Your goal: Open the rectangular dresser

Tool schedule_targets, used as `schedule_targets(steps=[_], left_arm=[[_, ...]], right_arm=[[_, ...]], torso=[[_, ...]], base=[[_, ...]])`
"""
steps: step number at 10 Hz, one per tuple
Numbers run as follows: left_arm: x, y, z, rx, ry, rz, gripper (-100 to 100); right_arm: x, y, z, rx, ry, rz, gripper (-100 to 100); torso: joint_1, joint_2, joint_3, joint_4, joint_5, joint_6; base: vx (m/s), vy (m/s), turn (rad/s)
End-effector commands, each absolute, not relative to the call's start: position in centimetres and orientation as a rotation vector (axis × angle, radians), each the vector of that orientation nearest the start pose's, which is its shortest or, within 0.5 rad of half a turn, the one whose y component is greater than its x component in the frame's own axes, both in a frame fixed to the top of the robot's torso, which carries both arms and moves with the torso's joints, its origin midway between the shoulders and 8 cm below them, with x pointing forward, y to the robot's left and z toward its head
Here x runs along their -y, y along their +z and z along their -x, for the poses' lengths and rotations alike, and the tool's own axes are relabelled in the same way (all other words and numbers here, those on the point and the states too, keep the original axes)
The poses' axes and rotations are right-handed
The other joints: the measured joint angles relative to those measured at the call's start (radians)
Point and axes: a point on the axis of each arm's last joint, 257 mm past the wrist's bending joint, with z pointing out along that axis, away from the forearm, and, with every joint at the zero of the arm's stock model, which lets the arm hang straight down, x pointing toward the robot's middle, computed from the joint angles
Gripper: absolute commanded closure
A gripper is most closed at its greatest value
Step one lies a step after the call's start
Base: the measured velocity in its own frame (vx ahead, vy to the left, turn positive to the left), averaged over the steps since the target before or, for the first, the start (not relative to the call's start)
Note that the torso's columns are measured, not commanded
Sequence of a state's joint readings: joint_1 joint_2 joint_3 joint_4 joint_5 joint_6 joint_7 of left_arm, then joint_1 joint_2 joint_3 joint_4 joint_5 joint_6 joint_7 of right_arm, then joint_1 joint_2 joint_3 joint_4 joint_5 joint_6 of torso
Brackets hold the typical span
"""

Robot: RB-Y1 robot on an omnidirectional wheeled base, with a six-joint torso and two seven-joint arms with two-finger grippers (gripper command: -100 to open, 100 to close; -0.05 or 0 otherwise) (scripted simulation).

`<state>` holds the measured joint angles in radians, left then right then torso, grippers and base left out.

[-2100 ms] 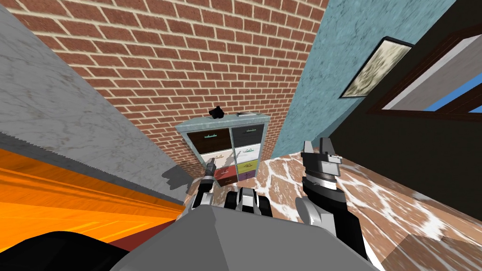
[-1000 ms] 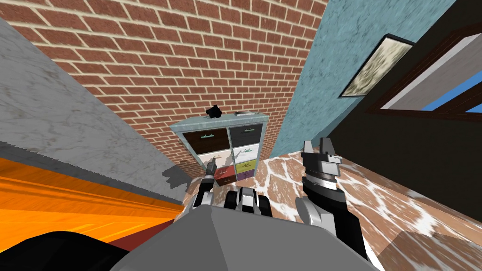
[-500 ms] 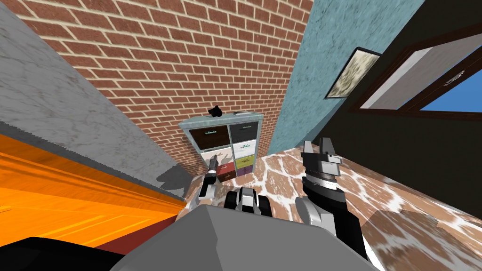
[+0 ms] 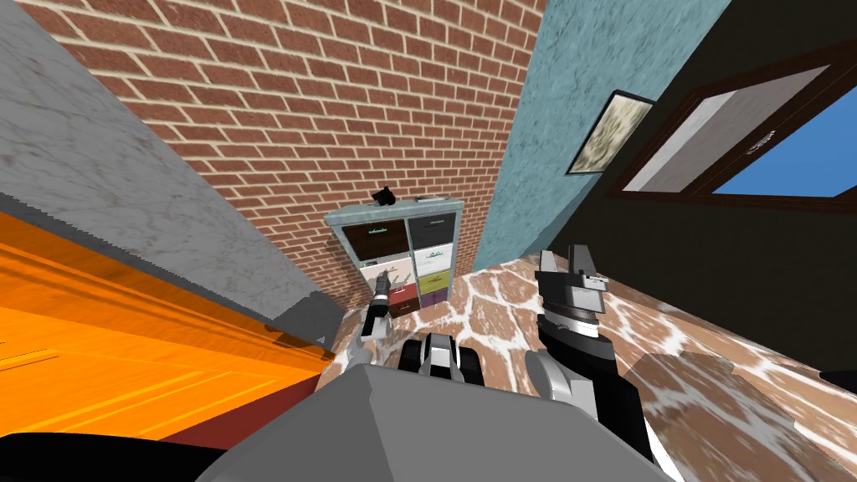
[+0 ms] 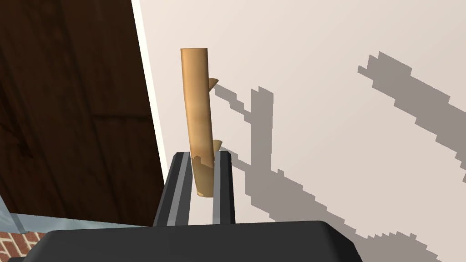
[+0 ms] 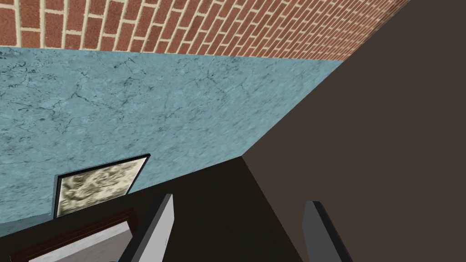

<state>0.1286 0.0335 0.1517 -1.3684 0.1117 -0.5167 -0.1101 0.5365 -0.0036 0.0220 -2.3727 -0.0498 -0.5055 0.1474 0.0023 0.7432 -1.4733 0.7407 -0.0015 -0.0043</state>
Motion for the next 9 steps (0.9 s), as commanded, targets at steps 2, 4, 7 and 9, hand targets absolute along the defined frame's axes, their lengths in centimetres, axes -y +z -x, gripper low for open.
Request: schedule_targets(steps=[2,4,7,9], left_arm=[[-34.3,-24.5,-49.3,-0.913,-1.053,1.108,100],[-34.2,-24.2,-50.6,-0.907,-1.048,1.111,100],[-34.1,-24.2,-52.9,-0.903,-1.031,1.127,100],[-33.8,-24.5,-52.7,-0.914,-1.033,1.14,100]], right_arm=[[27.7,5.5,-32.1,-0.574,1.22,-0.584,0],[27.7,5.5,-32.1,-0.574,1.22,-0.584,0],[27.7,5.5,-32.1,-0.574,1.22,-0.584,0],[27.7,5.5,-32.1,-0.574,1.22,-0.584,0]], torso=[[-0.002,0.001,0.001,0.001,-0.001,0.0],[-0.003,0.001,0.001,0.001,-0.001,0.002],[-0.006,0.001,0.001,0.004,-0.003,0.002],[-0.007,0.003,0.002,0.006,-0.004,0.002]], base=[[-0.128,-0.008,-0.04],[-0.135,-0.004,-0.039],[-0.137,0.002,-0.051],[-0.087,-0.006,-0.023]])
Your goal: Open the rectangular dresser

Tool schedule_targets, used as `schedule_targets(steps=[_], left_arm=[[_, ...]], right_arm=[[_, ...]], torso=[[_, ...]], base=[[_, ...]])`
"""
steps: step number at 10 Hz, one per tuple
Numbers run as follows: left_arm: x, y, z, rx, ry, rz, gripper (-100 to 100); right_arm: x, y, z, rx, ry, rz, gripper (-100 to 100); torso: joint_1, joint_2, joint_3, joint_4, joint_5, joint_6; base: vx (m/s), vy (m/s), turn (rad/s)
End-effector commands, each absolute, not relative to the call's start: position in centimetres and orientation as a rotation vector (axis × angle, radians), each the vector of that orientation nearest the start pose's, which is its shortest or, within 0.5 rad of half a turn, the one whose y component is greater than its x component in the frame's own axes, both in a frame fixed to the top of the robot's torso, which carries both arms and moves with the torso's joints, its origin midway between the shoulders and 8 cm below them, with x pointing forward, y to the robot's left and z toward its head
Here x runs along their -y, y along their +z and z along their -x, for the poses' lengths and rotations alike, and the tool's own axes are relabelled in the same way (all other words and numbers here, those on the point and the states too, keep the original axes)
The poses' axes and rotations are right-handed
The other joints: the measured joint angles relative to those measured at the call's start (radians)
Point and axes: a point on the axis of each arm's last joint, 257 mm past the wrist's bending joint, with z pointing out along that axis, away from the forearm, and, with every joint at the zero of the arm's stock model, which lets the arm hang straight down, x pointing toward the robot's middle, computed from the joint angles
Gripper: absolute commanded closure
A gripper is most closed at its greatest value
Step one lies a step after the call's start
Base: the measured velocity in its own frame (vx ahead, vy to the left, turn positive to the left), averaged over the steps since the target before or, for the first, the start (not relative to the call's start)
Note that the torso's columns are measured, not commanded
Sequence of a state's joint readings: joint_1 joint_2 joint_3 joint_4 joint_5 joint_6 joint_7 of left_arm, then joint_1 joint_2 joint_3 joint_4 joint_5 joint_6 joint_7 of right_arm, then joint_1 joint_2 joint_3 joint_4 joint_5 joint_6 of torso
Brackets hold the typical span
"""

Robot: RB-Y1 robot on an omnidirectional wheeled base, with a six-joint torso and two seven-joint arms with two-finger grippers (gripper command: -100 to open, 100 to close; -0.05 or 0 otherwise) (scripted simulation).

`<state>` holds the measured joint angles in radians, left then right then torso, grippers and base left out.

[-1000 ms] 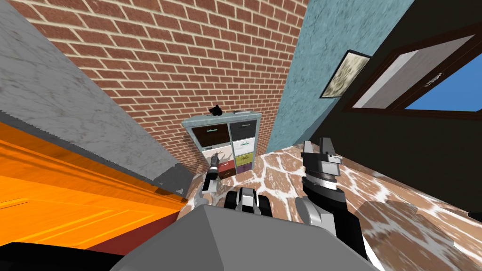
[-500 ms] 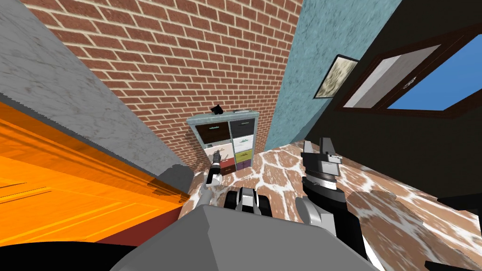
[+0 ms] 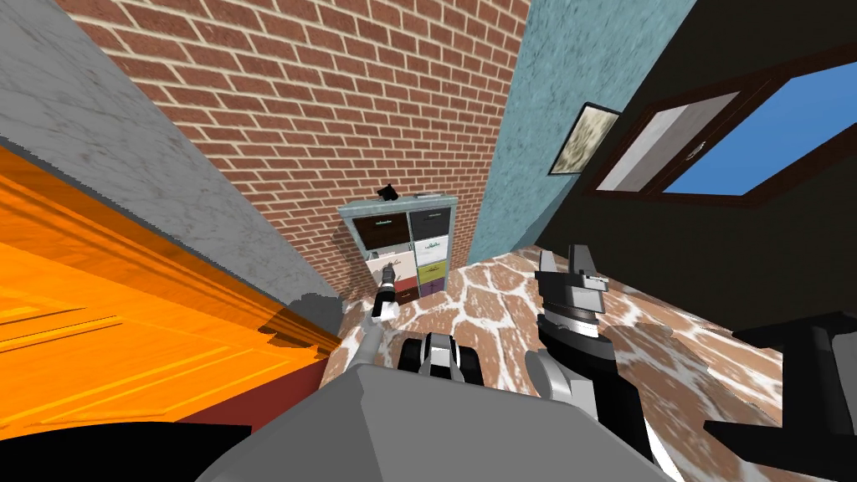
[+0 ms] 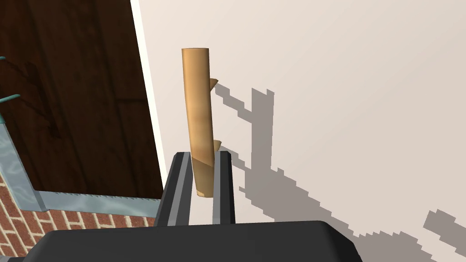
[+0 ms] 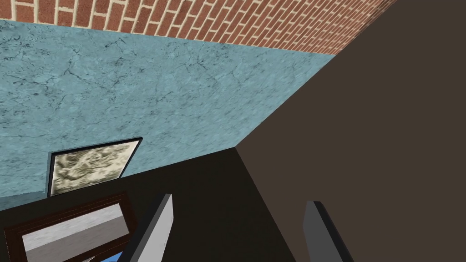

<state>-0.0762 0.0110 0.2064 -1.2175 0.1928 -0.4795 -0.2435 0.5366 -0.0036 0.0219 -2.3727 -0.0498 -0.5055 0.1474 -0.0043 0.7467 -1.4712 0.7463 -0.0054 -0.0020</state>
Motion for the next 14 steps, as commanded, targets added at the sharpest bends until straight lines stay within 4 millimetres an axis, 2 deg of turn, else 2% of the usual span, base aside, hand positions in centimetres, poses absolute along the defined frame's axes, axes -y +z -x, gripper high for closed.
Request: schedule_targets(steps=[1,3,6,7,8,10,14], left_arm=[[-34.7,-24.6,-53.0,-0.897,-1.006,1.149,100],[-36.6,-24.2,-53.4,-0.85,-0.958,1.156,100],[-39.2,-23.6,-53.8,-0.78,-0.886,1.174,100],[-38.8,-24.4,-54.4,-0.821,-0.919,1.182,-100],[-38.8,-24.4,-54.4,-0.821,-0.919,1.182,-100],[-39.6,-23.5,-56.1,-0.848,-0.951,1.165,-100],[-40.7,-22.5,-57.7,-0.867,-0.985,1.157,-100]], right_arm=[[27.7,5.5,-32.1,-0.574,1.22,-0.584,0],[27.7,5.5,-32.1,-0.574,1.22,-0.584,0],[27.7,5.5,-32.1,-0.574,1.22,-0.584,0],[27.7,5.5,-32.1,-0.574,1.22,-0.584,0],[27.8,5.5,-32.1,-0.575,1.22,-0.585,0],[27.7,5.5,-32.1,-0.574,1.22,-0.585,0],[27.7,5.5,-32.1,-0.574,1.22,-0.584,0]], torso=[[0.0,-0.003,-0.002,-0.002,0.0,0.0],[0.0,-0.001,-0.001,-0.003,0.003,0.007],[-0.002,-0.002,-0.001,-0.002,0.0,0.002],[0.0,-0.003,-0.002,-0.001,0.0,0.002],[-0.001,-0.008,-0.005,-0.005,0.002,0.001],[0.0,-0.016,-0.009,-0.01,0.004,0.002],[0.007,-0.006,-0.003,-0.008,0.006,0.002]], base=[[-0.077,0.011,-0.217],[-0.19,0.056,-0.319],[-0.208,0.031,-0.291],[-0.086,-0.013,0.056],[-0.001,-0.078,0.134],[0.034,-0.13,0.119],[0.001,-0.079,0.077]])
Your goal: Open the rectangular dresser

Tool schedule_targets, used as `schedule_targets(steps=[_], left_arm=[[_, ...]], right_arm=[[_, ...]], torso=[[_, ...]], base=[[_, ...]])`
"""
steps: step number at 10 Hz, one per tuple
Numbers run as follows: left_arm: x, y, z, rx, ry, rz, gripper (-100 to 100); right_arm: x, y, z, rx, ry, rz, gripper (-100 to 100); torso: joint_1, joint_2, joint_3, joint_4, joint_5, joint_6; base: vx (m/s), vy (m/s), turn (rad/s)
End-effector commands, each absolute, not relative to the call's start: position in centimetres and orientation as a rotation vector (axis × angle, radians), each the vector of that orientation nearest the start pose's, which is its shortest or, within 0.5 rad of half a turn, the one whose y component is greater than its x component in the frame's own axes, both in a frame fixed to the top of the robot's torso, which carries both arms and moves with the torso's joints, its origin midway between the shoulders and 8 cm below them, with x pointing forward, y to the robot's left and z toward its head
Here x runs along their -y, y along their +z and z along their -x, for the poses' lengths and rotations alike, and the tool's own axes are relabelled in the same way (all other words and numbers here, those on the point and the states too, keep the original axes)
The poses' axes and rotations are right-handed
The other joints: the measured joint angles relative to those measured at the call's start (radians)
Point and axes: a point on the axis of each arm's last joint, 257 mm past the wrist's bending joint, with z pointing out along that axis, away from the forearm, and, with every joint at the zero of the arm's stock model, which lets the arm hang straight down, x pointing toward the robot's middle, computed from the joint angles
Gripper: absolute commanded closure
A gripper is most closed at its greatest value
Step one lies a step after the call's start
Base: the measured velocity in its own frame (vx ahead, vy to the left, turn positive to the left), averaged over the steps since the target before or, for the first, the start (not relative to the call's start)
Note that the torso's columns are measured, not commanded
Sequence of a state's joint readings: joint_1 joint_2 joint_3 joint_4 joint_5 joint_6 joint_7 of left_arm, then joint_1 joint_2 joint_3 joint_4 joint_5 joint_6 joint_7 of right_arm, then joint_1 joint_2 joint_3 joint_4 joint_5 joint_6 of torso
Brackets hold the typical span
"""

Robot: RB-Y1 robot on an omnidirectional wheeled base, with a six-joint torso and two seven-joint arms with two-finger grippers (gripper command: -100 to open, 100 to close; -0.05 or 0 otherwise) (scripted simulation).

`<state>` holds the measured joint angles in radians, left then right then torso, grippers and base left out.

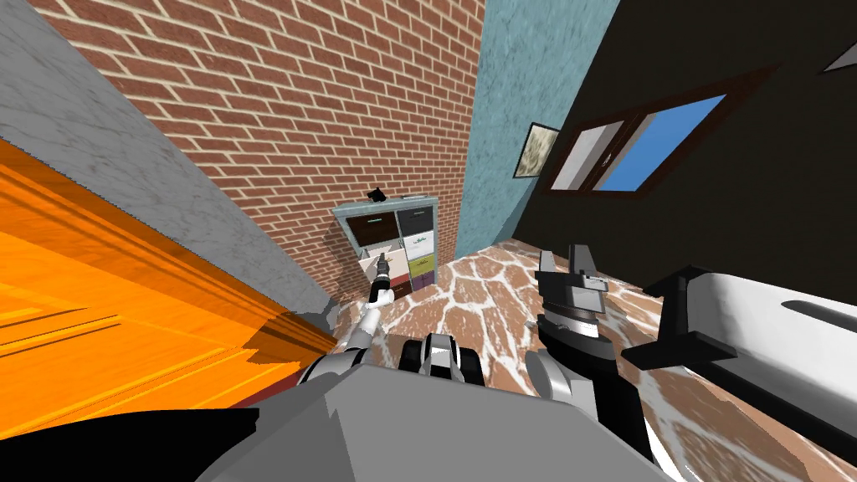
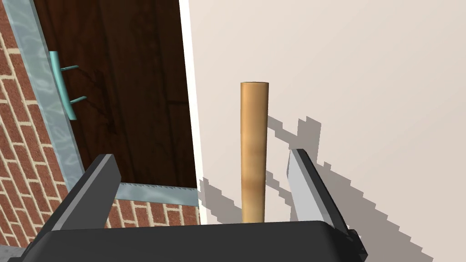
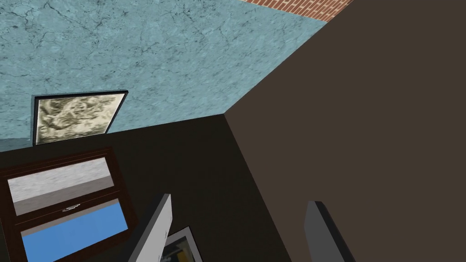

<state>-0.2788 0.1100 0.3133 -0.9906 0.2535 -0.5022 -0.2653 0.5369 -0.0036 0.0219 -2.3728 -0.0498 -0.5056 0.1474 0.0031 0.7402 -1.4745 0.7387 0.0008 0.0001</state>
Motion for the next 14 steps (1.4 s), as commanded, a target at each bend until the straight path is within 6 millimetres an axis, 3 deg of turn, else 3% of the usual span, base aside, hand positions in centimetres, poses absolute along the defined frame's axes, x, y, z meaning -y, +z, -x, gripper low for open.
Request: schedule_targets(steps=[1,8,9,10,14], left_arm=[[-40.7,-22.5,-57.7,-0.867,-0.985,1.157,-100],[-44.4,-19.5,-61.0,-0.908,-1.028,1.145,-100],[-43.9,-20.4,-60.6,-0.914,-1.021,1.154,-100],[-44.0,-20.6,-60.6,-0.915,-1.021,1.16,0],[-44.0,-21.2,-60.5,-0.923,-1.017,1.17,0]], right_arm=[[27.8,5.5,-32.1,-0.575,1.22,-0.584,0],[27.7,5.5,-32.1,-0.574,1.22,-0.584,0],[27.7,5.5,-32.1,-0.574,1.22,-0.584,0],[27.7,5.5,-32.1,-0.575,1.22,-0.584,0],[27.8,5.5,-32.1,-0.575,1.22,-0.584,0]], torso=[[-0.002,-0.001,-0.001,0.0,0.0,0.0],[-0.003,0.003,0.002,0.003,-0.003,-0.002],[-0.005,0.003,0.002,0.004,-0.004,-0.002],[-0.004,0.003,0.002,0.003,-0.003,0.0],[-0.004,-0.001,-0.001,0.001,-0.002,0.0]], base=[[-0.007,-0.05,0.06],[-0.009,-0.095,0.098],[0.0,-0.043,0.026],[0.001,-0.007,-0.001],[0.0,0.0,0.0]])
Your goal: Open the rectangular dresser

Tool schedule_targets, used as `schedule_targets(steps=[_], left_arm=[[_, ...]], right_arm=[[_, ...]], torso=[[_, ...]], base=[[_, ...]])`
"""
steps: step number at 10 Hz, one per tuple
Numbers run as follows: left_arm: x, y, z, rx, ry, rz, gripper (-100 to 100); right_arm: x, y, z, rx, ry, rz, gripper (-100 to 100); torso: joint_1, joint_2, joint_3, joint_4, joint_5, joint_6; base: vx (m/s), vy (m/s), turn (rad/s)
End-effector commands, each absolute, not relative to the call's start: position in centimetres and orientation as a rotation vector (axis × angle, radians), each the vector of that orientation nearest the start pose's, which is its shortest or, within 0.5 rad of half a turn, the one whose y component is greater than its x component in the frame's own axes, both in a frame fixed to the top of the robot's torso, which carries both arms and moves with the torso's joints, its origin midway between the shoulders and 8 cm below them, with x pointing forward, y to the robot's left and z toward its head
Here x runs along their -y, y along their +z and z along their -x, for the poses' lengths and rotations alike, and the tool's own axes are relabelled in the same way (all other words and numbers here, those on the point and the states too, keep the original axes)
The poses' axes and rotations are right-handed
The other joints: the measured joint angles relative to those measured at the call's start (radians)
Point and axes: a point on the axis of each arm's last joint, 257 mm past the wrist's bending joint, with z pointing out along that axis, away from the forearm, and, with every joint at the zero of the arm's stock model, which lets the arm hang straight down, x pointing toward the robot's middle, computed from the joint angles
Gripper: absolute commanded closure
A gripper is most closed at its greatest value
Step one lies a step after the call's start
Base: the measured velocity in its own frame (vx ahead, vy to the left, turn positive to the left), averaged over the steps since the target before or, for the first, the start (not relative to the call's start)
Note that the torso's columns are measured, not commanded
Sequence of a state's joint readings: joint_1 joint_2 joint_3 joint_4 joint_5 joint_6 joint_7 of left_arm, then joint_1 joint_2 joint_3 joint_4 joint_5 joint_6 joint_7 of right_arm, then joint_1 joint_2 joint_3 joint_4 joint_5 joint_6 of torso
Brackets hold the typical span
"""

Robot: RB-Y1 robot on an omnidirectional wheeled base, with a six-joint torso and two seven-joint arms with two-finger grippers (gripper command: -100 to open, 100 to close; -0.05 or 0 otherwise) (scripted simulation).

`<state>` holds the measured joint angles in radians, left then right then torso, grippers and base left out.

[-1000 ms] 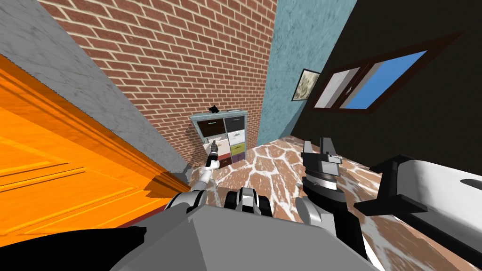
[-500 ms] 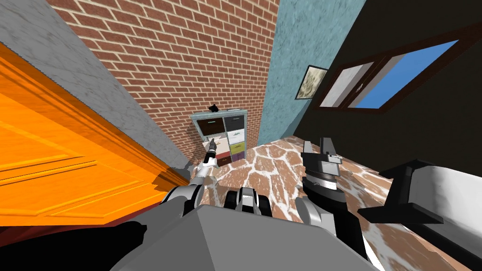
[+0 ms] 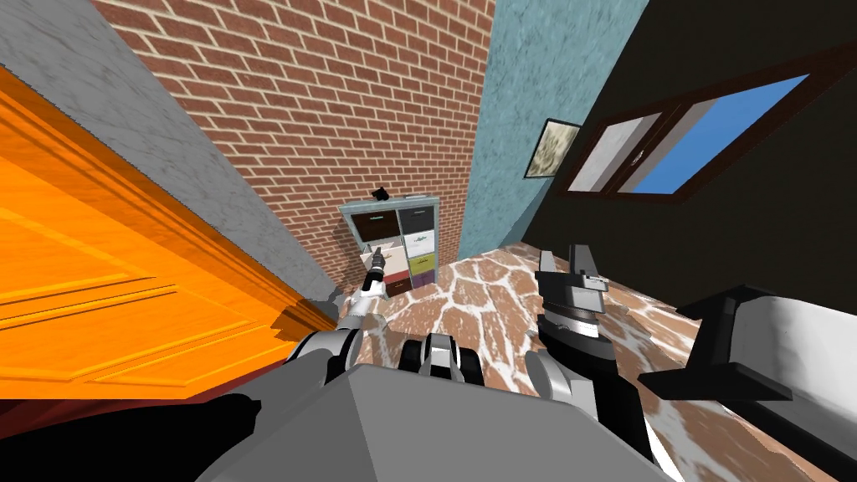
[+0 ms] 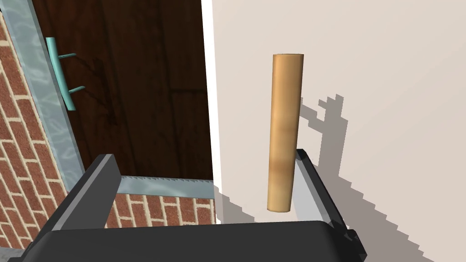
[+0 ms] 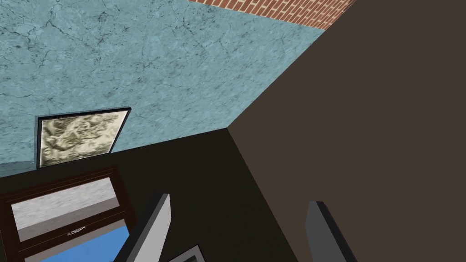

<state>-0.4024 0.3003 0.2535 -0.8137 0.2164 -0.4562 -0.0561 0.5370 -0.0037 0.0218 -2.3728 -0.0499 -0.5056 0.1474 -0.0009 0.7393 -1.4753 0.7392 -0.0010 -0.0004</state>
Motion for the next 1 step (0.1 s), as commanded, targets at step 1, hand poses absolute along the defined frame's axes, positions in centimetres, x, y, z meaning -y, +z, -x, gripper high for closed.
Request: schedule_targets(steps=[1], left_arm=[[-43.98,-21.24,-60.45,-0.923,-1.017,1.171,0]], right_arm=[[27.75,5.46,-32.13,-0.575,1.22,-0.584,0]], torso=[[0.0,0.0,0.0,0.0,0.0,0.0]], base=[[0.0,0.0,0.0]])
